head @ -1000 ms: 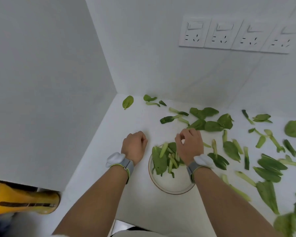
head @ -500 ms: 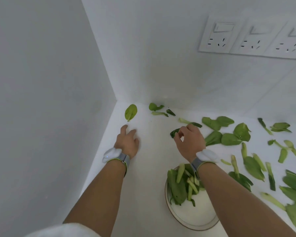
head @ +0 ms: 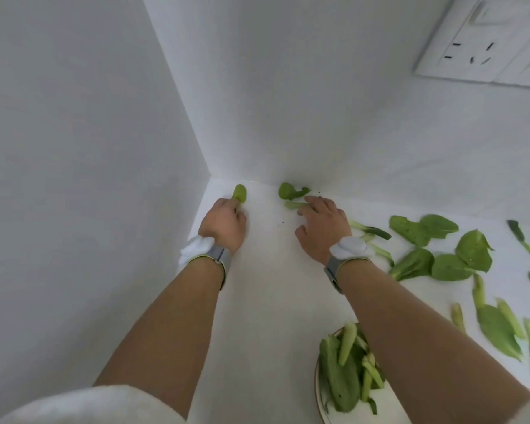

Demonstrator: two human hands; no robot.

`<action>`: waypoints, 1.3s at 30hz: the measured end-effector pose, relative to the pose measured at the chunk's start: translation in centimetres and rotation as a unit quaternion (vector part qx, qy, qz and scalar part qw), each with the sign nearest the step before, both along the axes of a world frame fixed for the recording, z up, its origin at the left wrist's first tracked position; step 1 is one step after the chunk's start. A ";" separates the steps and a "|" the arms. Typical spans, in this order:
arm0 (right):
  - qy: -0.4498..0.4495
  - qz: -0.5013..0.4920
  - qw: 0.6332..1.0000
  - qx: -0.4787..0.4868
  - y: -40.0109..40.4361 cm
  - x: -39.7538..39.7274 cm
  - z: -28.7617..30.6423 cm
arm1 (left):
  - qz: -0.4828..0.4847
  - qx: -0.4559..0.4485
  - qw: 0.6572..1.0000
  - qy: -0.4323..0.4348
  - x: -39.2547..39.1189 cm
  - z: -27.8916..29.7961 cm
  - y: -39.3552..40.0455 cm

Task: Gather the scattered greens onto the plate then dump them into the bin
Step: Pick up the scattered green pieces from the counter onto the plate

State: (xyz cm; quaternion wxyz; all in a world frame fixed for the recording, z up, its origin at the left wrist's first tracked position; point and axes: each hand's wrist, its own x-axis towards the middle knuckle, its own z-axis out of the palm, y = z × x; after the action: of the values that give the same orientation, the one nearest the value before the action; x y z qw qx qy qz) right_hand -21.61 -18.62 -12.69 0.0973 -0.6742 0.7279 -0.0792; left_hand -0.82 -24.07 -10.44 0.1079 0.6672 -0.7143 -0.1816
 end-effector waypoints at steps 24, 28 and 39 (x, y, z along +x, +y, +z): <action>-0.029 -0.015 0.998 -0.045 5.2 -1.1 1.8 | 0.132 0.157 0.890 0.407 -1.2 -1.1 5.5; -0.055 -0.062 0.995 -0.046 7.6 -1.8 2.5 | 0.089 0.160 0.918 0.352 -2.0 -0.4 7.8; -0.151 -0.188 0.969 -0.055 17.2 -5.7 3.9 | 0.006 0.214 0.907 0.363 -5.2 4.0 15.4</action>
State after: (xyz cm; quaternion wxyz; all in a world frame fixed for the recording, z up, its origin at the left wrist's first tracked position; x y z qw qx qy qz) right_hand -27.34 -1.46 -8.75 0.1521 -0.5101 0.8127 -0.2369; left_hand -6.04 -8.66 -6.48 0.2157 0.5661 -0.5658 -0.5594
